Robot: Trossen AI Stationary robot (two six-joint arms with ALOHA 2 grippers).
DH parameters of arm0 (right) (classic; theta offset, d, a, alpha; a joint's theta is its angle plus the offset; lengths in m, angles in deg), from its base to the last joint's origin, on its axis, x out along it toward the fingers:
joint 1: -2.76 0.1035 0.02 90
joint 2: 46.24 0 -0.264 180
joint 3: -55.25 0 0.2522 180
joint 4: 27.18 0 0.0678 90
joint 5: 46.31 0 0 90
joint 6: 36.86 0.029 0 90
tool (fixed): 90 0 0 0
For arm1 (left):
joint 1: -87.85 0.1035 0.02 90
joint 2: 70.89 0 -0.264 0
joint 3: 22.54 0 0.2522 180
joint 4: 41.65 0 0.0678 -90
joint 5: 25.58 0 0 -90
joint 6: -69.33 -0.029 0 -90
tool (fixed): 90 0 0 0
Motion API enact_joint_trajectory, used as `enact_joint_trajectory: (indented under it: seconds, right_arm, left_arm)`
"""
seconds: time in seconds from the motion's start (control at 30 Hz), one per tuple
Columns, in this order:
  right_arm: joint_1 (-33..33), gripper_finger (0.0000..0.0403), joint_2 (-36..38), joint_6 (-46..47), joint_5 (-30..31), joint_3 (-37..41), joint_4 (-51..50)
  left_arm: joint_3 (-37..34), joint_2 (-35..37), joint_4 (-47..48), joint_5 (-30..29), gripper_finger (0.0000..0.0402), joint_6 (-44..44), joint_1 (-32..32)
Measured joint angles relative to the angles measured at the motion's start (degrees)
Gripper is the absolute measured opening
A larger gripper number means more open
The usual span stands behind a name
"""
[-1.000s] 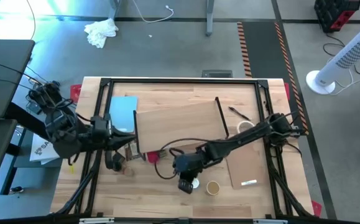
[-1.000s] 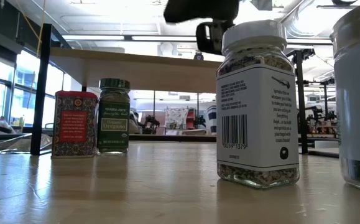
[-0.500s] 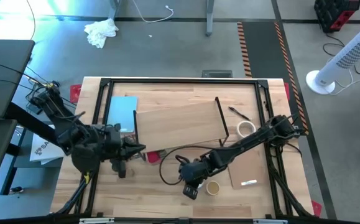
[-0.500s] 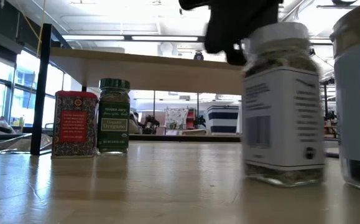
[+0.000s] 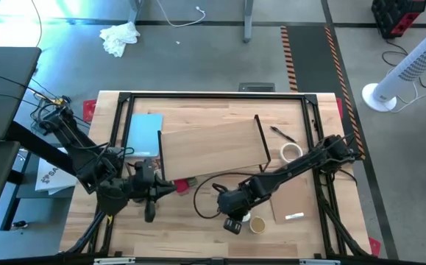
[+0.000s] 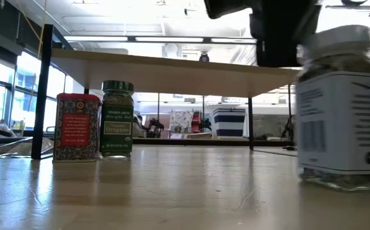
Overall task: Shelf spices
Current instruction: Move the white seasoning bottle to the bottom right of the table, then move the orange seasoning bag to the bottom right of the table
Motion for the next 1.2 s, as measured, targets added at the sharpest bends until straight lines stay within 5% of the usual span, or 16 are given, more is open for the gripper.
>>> enact_joint_trajectory:
  seconds: [0.23,0.7,1.2]
  right_arm:
    - [0.00,0.0000,2.62,-0.83,1.25,0.34,-8.33]
    - [-3.50,0.0000,8.85,-2.84,7.78,0.24,-3.83]
    - [-4.72,0.0000,8.99,-9.13,8.01,0.20,-1.58]
  left_arm:
    - [0.00,0.26,0.03,0.22,0.0000,-2.78,0.00]
    - [0.00,5.40,1.31,0.24,0.0006,-4.99,1.75]
    - [0.00,14.29,42.25,31.08,0.0200,11.32,14.23]
